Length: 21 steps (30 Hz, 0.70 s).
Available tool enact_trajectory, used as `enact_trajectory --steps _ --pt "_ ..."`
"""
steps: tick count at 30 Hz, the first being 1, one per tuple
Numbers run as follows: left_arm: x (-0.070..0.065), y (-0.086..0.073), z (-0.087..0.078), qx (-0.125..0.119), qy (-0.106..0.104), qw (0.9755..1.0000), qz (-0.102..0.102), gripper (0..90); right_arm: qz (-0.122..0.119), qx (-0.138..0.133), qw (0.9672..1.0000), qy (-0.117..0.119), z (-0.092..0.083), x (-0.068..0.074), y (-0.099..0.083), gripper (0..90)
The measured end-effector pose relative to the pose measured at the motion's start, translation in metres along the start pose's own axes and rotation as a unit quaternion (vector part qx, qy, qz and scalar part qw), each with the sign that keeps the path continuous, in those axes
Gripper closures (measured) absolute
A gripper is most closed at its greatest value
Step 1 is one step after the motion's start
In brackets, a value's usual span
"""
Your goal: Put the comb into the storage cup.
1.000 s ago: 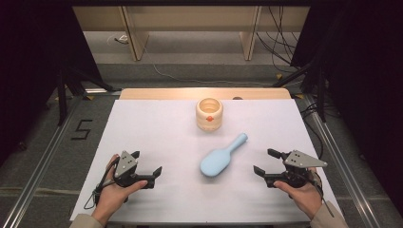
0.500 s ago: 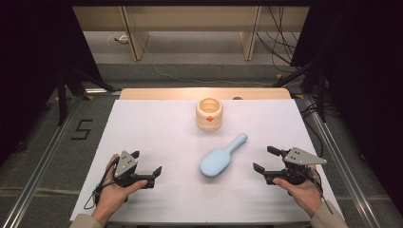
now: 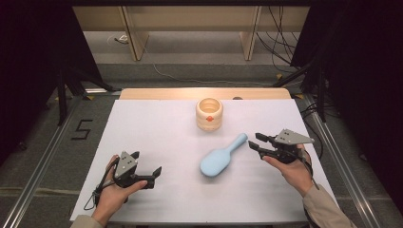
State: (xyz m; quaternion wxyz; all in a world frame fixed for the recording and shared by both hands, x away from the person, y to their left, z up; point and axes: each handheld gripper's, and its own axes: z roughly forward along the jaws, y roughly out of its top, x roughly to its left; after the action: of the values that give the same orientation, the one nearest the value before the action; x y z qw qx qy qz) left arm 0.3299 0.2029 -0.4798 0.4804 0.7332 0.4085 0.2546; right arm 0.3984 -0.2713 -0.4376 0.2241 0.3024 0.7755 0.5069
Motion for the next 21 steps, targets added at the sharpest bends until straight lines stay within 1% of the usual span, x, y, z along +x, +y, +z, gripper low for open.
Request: enact_trajectory --steps 2,3,4,5,6,10,13,16,17,18,19,20,21 --pt "0.0 0.0 0.0 0.0 0.0 1.0 -0.001 0.7 -0.004 0.021 0.9998 0.004 0.009 -0.003 0.003 73.9" --pt "0.0 0.0 0.0 0.0 0.0 1.0 -0.001 0.8 -0.007 0.034 0.9994 -0.004 0.014 -0.004 0.005 79.0" --pt "0.0 0.0 0.0 0.0 0.0 1.0 -0.001 0.9 -0.007 0.034 0.9994 -0.004 0.014 -0.004 0.005 79.0" --pt "0.0 -0.001 0.0 0.0 0.001 1.0 -0.002 1.0 -0.01 0.048 0.9988 0.0 0.024 -0.005 0.008 87.4" --pt "0.0 -0.001 0.0 0.0 0.001 1.0 -0.002 1.1 -0.014 0.058 0.9982 -0.003 0.028 -0.006 0.009 90.0" --pt "0.0 -0.001 -0.001 0.0 0.0 1.0 -0.002 1.2 -0.024 0.089 0.9957 -0.006 0.047 -0.009 0.014 90.0" --pt "0.0 -0.001 -0.001 0.0 0.001 1.0 -0.003 1.4 -0.022 0.112 0.9934 -0.003 0.06 -0.012 0.018 90.0" --pt "0.0 -0.001 -0.001 0.001 0.0 1.0 -0.003 1.6 -0.022 0.125 0.9919 -0.005 0.069 -0.014 0.019 90.0" --pt "0.0 -0.001 -0.001 0.001 0.0 1.0 -0.002 1.6 -0.017 0.136 0.9906 -0.003 0.073 -0.015 0.019 90.0" --pt "0.0 -0.001 -0.001 0.001 0.0 1.0 -0.004 1.6 -0.01 0.141 0.99 0.001 0.078 -0.017 0.019 90.0" --pt "0.001 -0.001 -0.001 0.001 0.0 1.0 -0.002 1.7 -0.007 0.151 0.9885 -0.002 0.087 -0.02 0.018 90.0" --pt "0.001 -0.001 -0.001 0.001 0.0 1.0 -0.003 1.7 -0.007 0.151 0.9885 -0.002 0.087 -0.02 0.018 90.0" --pt "0.001 -0.001 -0.001 0.002 0.0 1.0 -0.003 1.8 -0.006 0.156 0.9877 -0.002 0.09 -0.02 0.018 90.0"
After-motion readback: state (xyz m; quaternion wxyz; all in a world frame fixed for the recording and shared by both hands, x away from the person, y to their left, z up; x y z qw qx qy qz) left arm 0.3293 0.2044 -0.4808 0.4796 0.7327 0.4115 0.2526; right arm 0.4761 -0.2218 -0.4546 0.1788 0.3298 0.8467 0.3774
